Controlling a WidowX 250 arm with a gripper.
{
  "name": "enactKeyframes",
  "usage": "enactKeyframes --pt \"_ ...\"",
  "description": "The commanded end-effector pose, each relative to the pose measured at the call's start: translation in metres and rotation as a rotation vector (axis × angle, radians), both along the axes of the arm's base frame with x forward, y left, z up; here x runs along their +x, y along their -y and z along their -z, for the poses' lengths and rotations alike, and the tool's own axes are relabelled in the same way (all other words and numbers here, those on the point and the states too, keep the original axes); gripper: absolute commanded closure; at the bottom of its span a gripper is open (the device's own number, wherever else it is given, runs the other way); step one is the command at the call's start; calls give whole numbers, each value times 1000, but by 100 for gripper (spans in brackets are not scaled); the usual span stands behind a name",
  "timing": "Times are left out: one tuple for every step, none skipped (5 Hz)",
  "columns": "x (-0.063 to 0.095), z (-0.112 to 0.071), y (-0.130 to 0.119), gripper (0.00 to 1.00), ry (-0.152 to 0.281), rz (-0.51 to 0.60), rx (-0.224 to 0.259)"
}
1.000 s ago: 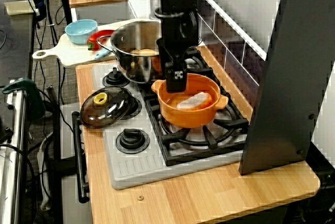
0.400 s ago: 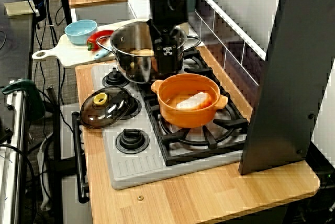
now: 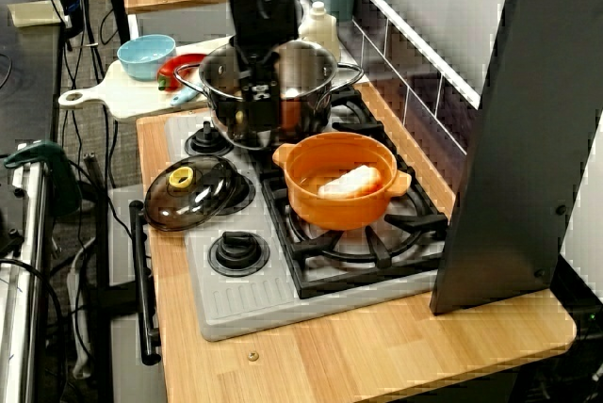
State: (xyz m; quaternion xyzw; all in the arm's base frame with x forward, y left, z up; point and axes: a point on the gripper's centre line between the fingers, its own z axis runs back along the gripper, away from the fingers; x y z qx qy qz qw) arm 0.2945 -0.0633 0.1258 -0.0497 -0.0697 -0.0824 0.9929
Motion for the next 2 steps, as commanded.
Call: enactKeyframes --pt "-22 -10 -12 0 82 17 7" --pt "-31 -5 -15 0 101 21 13"
